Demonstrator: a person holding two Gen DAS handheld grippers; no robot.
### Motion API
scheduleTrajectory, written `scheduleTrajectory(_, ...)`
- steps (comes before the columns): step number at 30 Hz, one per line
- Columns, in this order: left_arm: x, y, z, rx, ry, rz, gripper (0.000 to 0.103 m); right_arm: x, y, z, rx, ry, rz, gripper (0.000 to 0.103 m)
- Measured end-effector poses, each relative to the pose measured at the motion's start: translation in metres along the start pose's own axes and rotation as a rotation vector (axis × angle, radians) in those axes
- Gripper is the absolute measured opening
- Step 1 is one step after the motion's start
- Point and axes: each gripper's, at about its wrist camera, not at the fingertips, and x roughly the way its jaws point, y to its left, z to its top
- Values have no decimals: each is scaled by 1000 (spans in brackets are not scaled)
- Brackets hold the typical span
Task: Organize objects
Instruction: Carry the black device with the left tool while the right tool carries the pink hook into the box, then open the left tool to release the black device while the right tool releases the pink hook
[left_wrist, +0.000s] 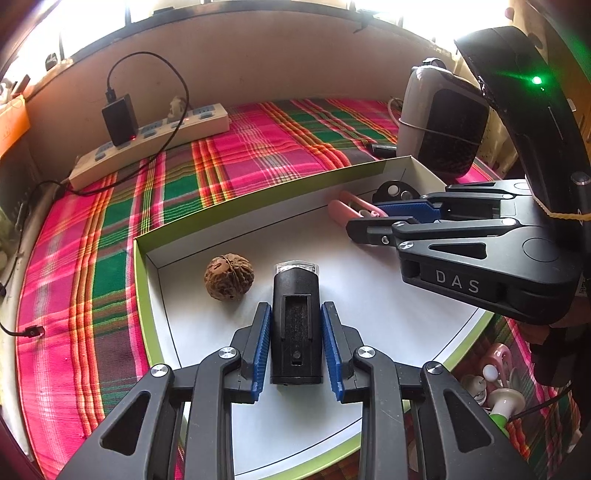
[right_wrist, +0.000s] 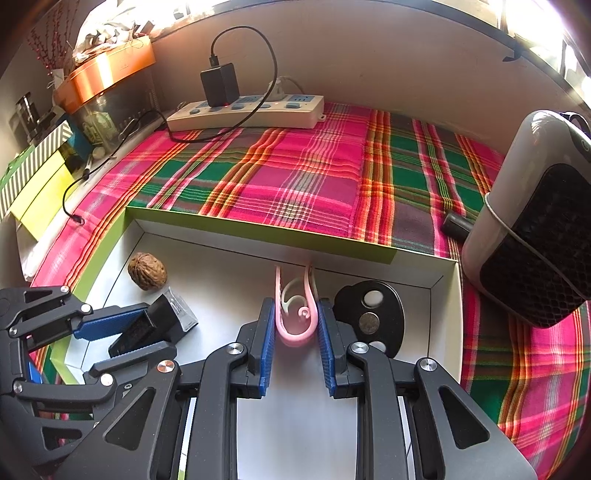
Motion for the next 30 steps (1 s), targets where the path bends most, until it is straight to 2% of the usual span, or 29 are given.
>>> scheduleTrajectory(14, 0, 0, 0, 3, 0, 0, 25, 0, 0, 3, -1, 3, -11, 24)
scheduleTrajectory(23, -1, 0, 0, 3, 0, -6, 29, 0, 0, 1, 12, 3, -7, 25)
scheduleTrajectory(30, -10, 0, -3, -14, -12, 5, 31, -5, 0, -3, 23, -2, 0, 40)
